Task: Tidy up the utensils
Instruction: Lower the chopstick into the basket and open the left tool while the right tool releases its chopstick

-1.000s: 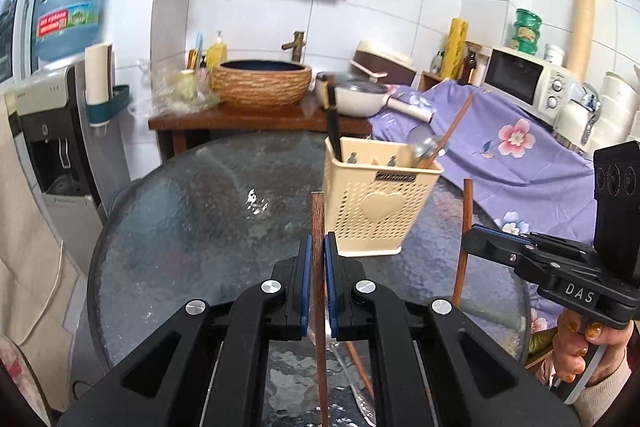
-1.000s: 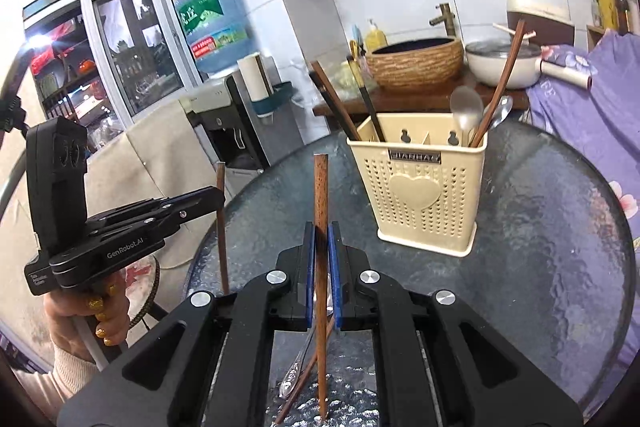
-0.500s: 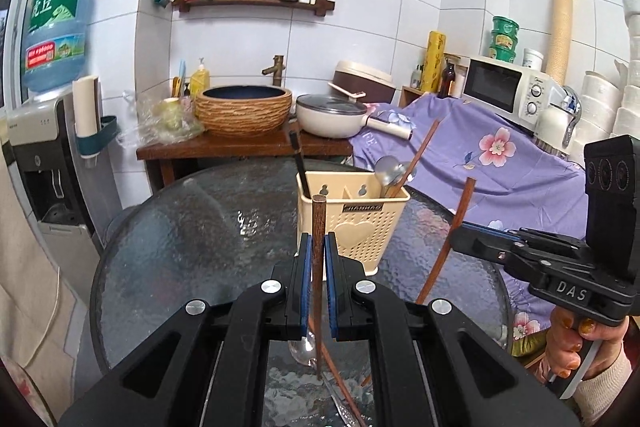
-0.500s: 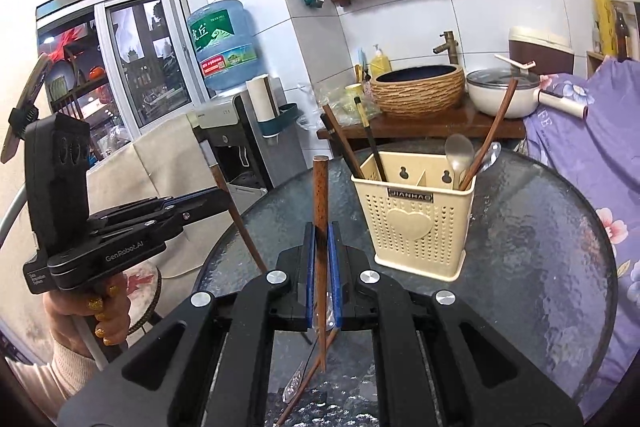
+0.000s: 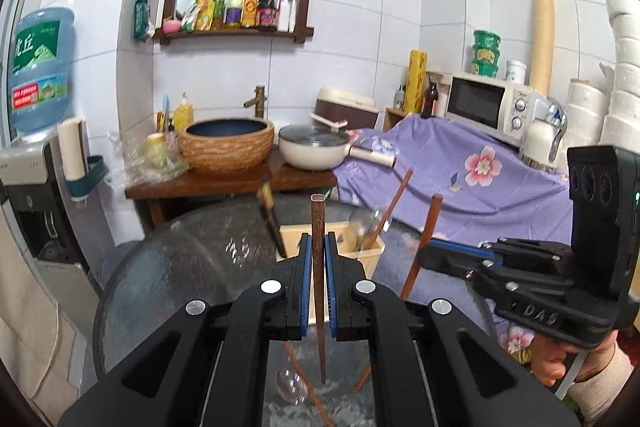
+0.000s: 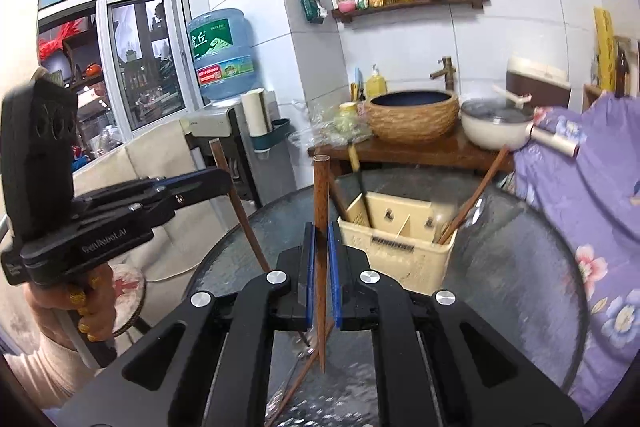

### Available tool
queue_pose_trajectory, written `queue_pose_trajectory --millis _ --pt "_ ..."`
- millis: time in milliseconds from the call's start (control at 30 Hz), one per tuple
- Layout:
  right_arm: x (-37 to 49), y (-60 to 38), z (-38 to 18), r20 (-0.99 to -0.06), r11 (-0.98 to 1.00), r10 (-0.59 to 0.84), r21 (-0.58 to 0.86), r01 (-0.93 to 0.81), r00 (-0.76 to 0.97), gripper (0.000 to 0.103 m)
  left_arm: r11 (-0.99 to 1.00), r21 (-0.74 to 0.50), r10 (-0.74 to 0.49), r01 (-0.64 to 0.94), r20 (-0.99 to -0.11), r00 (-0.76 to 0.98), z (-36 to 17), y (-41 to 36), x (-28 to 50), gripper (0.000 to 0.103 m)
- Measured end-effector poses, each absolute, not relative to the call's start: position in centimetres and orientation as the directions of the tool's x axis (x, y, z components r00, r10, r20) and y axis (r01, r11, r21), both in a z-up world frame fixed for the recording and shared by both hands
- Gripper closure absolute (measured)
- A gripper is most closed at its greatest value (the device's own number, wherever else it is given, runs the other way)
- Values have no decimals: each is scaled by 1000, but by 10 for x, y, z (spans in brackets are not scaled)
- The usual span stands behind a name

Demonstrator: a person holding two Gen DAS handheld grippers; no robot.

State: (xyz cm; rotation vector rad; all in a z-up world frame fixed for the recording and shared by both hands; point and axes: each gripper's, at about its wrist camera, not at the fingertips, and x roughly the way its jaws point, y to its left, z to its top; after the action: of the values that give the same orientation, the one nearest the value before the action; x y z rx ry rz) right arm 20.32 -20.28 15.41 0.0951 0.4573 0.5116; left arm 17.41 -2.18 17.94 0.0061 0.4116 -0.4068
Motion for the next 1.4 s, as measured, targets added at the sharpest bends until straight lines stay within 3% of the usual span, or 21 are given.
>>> queue_pose_trajectory --millis 400,633,1400 --pt "241 -215 243 -257 932 360 124 -339 897 96 937 -114 -348 329 -271 898 264 -38 228 97" --pt "271 -211 254 -193 969 247 55 -241 950 96 954 -128 -296 273 -233 926 264 -52 266 97" --pt "318 -204 141 -352 975 221 86 -203 909 96 964 -104 -265 243 -384 885 151 -64 299 97"
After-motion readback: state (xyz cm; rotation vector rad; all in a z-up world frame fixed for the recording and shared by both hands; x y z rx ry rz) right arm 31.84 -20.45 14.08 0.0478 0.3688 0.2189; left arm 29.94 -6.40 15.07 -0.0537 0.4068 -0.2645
